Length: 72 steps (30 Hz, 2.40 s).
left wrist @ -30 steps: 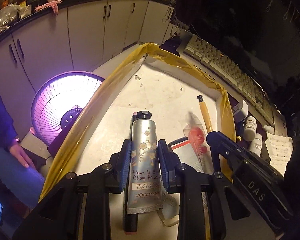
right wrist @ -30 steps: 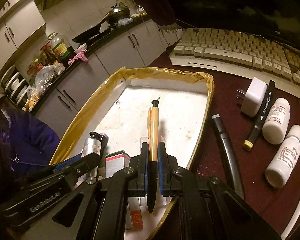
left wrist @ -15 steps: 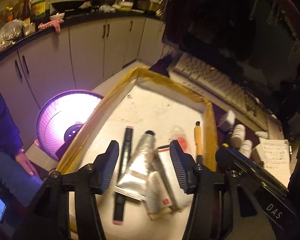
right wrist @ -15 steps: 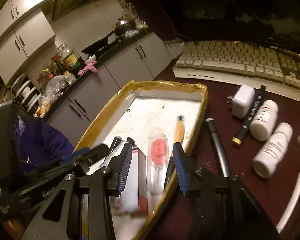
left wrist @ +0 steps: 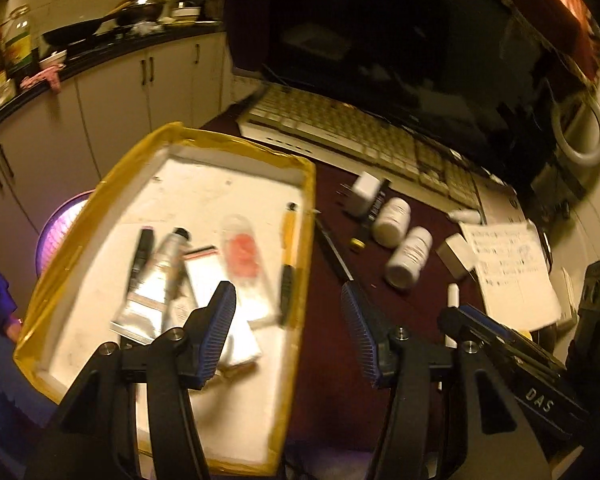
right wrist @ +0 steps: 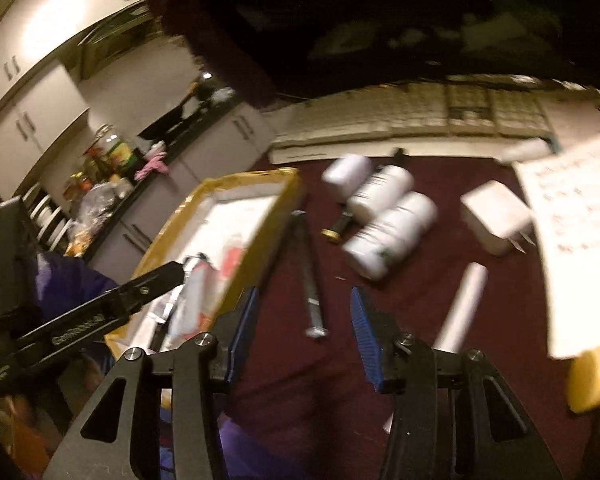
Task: Organize objects
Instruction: 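Grasp the black marker with left tool while right grasps the white pen, then lift marker and white pen and carry both toward the tray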
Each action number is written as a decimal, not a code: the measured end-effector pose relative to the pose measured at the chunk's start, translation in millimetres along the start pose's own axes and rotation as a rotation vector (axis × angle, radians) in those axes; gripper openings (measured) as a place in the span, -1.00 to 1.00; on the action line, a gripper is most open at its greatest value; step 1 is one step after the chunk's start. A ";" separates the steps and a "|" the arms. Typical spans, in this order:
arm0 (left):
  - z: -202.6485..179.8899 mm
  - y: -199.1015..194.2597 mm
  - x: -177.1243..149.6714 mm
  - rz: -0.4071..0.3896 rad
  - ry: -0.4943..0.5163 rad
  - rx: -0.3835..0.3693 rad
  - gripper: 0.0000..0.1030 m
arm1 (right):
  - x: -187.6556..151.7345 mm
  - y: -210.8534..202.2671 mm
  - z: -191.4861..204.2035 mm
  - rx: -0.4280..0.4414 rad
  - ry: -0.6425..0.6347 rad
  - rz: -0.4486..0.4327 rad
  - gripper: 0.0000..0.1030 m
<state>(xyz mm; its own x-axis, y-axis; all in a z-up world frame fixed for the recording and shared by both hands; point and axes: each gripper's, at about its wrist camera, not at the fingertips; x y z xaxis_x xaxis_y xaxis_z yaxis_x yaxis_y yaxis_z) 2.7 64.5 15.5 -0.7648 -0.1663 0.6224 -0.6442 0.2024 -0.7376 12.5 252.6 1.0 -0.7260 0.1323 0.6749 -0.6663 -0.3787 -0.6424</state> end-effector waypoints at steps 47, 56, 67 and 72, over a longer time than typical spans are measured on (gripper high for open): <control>-64.4 90.0 10.1 0.248 0.103 0.021 -0.15 | -28.8 1.9 -37.8 -0.370 -0.027 0.039 -0.77; -71.5 99.7 -10.0 0.215 0.207 0.131 -0.76 | -28.0 5.7 -36.8 -0.347 -0.020 0.050 -0.74; -68.6 83.0 -26.9 0.227 0.228 0.077 -0.75 | -30.3 2.7 -40.2 -0.324 0.021 0.032 -0.75; -74.2 86.2 -27.8 0.188 0.258 0.091 -0.76 | -28.9 2.0 -44.4 -0.312 0.039 0.038 -0.75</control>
<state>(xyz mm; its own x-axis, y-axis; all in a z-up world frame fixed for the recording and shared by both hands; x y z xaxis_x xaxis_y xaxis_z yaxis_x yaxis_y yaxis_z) -31.2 158.2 -45.9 -0.8518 0.1177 0.5105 -0.4986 0.1174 -0.8589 24.6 288.7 -35.9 -0.7533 0.1604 0.6378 -0.6544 -0.0857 -0.7513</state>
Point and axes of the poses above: each gripper's, at about its wrist camera, not at the fingertips, and y roughly the way its jaws point, z to its left, x to its top, and after that the axes turned 7 degrees about -y, right-handed
